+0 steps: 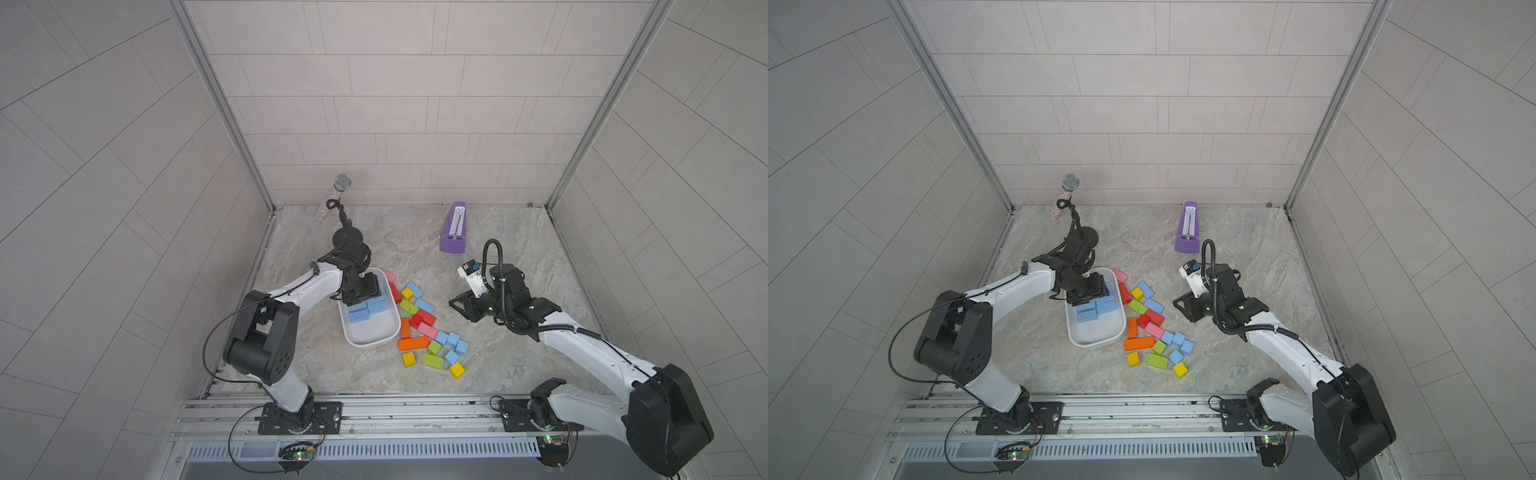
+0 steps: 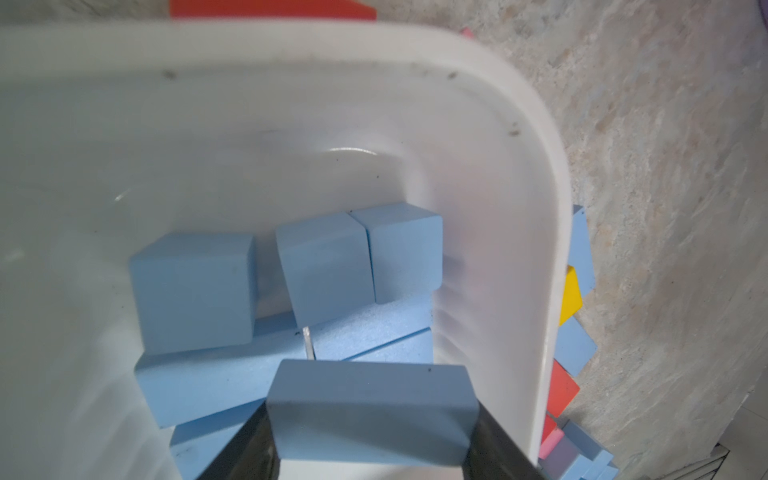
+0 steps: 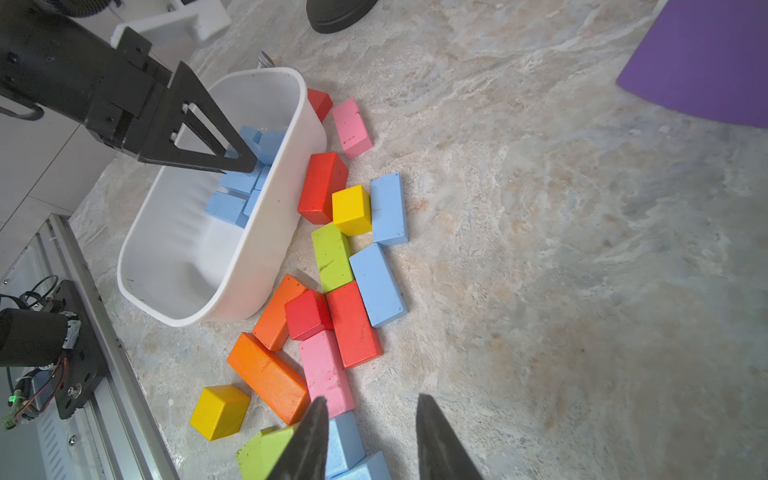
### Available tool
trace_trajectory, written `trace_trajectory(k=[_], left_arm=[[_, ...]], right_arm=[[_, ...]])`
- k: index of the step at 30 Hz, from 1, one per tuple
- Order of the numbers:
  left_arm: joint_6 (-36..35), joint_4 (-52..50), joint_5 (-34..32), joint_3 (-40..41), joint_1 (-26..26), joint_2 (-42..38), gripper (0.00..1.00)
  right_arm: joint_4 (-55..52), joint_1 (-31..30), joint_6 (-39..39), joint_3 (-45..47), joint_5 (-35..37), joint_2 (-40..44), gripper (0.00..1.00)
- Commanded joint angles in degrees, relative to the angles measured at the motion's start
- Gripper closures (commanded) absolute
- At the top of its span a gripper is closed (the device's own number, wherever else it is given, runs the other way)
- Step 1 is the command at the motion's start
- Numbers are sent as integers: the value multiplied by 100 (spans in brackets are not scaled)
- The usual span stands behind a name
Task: Pick out the blue building blocks
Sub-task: Place the building block in the storage box.
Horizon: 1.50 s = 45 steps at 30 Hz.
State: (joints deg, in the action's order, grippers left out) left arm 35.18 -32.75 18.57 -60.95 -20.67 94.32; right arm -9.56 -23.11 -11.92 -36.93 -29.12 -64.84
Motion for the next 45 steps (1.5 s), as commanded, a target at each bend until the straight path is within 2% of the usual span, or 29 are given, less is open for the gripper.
trace_trajectory(k=[1, 8, 15, 22, 30, 34, 38, 42, 45], left_arm=[[264, 79, -29, -43, -41, 110, 54], [253, 128, 19, -84, -96, 130, 49], [287, 155, 101, -127, -104, 164, 36], [294, 164, 132, -144, -104, 215, 28], [306, 168, 141, -132, -104, 251, 27], [89, 117, 173, -190, -61, 87, 26], [-487, -25, 138, -395, 234, -384, 22], [-792, -352, 200, -541, 901, -889, 18], [-936, -498, 279, -330, 1541, -1183, 16]], right_arm=[[112, -46, -144, 31, 109, 77, 63], [137, -74, -126, 50, 161, 33, 63], [156, -88, -111, 67, 161, -3, 63], [121, -88, -71, 76, 179, 24, 63], [132, -103, -86, 65, 196, 4, 63], [11, -309, -92, -125, 188, -95, 63], [-256, -832, -142, -560, 411, -385, 62], [78, -1354, -702, -981, 267, -767, 65], [410, -1692, -1396, -1381, 213, -1257, 55]])
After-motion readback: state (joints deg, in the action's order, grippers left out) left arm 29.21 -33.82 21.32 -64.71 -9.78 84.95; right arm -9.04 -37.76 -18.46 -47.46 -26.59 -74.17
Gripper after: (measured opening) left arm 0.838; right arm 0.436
